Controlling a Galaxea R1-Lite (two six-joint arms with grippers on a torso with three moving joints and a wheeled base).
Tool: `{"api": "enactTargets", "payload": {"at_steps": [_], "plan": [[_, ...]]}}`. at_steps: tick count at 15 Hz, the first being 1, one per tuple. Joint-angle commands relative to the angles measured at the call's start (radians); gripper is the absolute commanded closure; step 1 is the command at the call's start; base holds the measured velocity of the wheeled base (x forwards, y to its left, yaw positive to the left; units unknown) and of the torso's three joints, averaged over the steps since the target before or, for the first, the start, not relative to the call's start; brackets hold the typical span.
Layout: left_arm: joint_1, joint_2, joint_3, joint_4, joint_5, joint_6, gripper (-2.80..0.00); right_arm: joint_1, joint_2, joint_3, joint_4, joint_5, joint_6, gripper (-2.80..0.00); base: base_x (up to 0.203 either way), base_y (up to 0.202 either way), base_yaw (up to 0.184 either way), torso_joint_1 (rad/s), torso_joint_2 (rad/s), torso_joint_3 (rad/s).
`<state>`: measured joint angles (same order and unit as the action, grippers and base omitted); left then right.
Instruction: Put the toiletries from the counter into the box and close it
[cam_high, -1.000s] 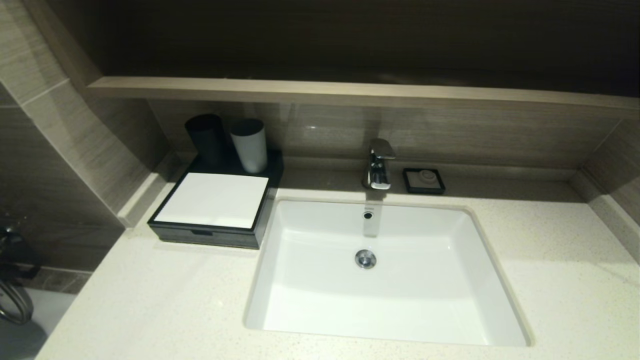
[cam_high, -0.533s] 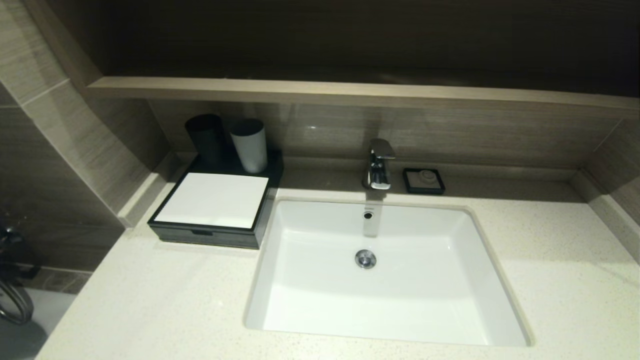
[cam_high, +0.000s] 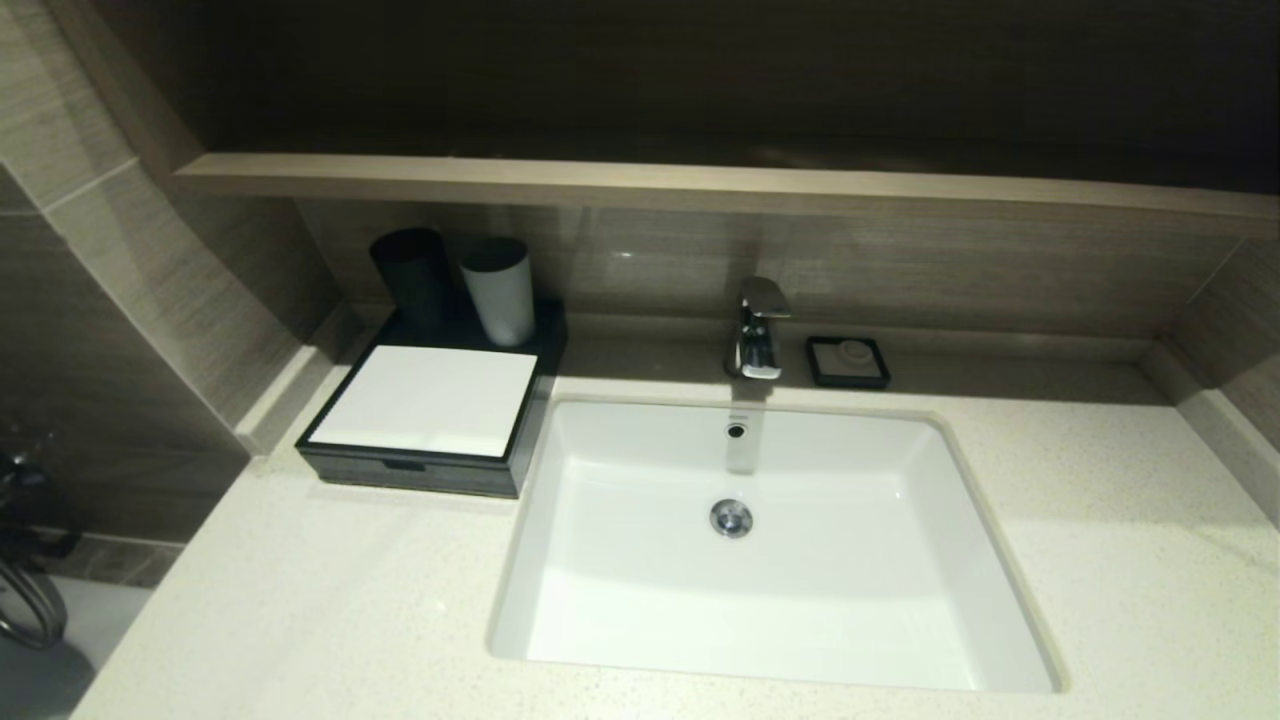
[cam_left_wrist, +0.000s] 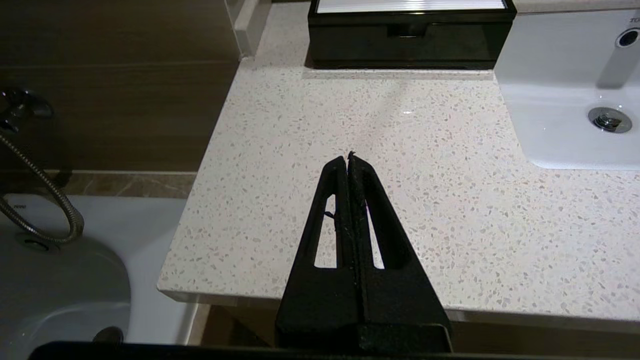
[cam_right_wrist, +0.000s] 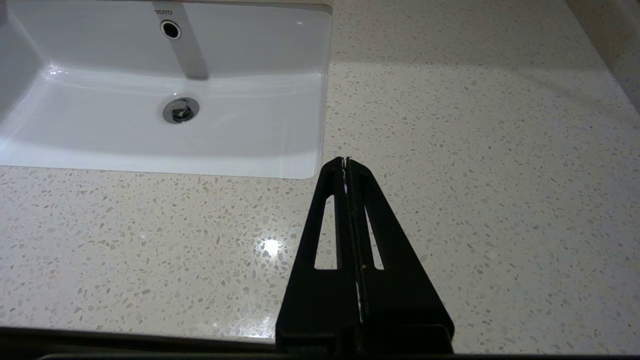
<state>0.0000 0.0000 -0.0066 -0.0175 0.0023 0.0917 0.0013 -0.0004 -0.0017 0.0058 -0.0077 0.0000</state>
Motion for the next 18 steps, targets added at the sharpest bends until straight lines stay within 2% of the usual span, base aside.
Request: {"api": "enactTargets", "payload": {"at_steps": [1, 10, 13, 18], "plan": [[0.000, 0.002, 0.005, 0.012, -0.001, -0.001, 0.00, 0.000, 0.000, 0.000, 0.000, 0.000, 0.000, 0.00, 0.000, 0.000, 0.000, 0.000, 0.00, 0.000], [0.000, 0.002, 0.005, 0.024, -0.001, -0.020, 0.00, 0.001, 0.000, 0.000, 0.000, 0.000, 0.000, 0.00, 0.000, 0.000, 0.000, 0.000, 0.00, 0.000], [0.000, 0.002, 0.005, 0.024, 0.002, -0.047, 0.00, 0.000, 0.000, 0.000, 0.000, 0.000, 0.000, 0.00, 0.000, 0.000, 0.000, 0.000, 0.00, 0.000], [0.000, 0.002, 0.005, 0.027, 0.004, -0.047, 0.00, 0.000, 0.000, 0.000, 0.000, 0.000, 0.000, 0.00, 0.000, 0.000, 0.000, 0.000, 0.00, 0.000]]}}
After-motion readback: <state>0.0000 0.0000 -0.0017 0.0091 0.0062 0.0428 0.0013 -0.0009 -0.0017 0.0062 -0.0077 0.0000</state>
